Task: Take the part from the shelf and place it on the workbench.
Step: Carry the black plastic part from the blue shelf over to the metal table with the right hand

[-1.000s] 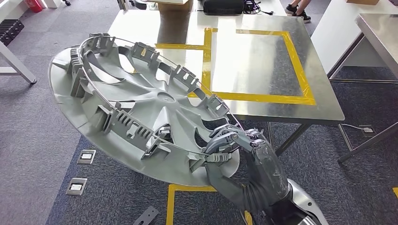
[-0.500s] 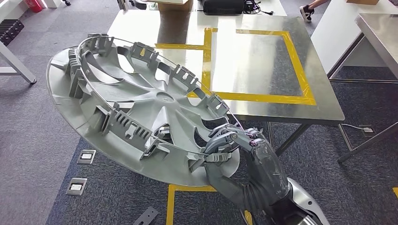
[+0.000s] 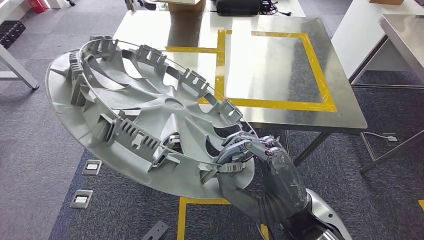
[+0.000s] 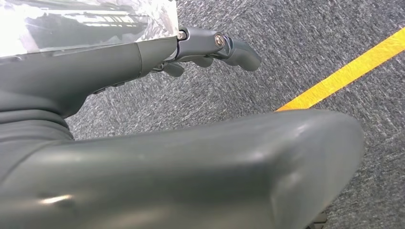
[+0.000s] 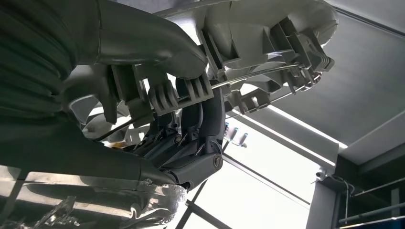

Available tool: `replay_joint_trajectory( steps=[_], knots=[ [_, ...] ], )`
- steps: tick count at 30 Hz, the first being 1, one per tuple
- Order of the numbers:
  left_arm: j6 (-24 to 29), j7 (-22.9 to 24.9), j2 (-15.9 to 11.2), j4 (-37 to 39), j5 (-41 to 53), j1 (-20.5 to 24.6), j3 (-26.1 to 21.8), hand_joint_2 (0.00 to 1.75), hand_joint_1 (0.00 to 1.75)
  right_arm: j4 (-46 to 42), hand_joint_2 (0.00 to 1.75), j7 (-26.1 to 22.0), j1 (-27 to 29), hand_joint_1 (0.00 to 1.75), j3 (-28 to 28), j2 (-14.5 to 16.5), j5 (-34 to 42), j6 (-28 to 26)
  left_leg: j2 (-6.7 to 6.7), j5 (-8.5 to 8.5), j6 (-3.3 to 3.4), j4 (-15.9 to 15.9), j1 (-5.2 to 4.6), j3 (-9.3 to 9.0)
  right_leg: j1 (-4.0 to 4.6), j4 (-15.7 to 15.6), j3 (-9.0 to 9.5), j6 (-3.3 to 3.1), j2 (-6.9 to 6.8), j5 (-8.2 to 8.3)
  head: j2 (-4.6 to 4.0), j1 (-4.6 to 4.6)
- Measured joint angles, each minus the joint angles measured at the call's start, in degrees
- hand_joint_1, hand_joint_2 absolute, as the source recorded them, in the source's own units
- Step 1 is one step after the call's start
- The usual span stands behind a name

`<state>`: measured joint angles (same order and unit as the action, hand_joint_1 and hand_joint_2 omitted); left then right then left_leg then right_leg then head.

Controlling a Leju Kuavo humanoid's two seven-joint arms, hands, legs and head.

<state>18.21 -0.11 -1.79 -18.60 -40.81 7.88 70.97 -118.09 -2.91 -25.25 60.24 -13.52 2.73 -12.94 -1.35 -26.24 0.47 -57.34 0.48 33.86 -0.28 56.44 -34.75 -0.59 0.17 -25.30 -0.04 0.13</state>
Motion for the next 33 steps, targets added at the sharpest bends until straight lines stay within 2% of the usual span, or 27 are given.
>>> replay_joint_trajectory(
  steps=[33],
  knots=[
    [-0.2,0.8,-0.1,-0.1,0.2,0.3,0.0,1.75,0.0,2.0,1.75,-1.1,-1.5,1.75,-0.4,0.0,1.5,1.0,0.0,0.0,0.0,0.0,0.0,0.0,0.0,0.0,0.0,0.0,0.0,0.0,0.0,-0.02]
  ],
)
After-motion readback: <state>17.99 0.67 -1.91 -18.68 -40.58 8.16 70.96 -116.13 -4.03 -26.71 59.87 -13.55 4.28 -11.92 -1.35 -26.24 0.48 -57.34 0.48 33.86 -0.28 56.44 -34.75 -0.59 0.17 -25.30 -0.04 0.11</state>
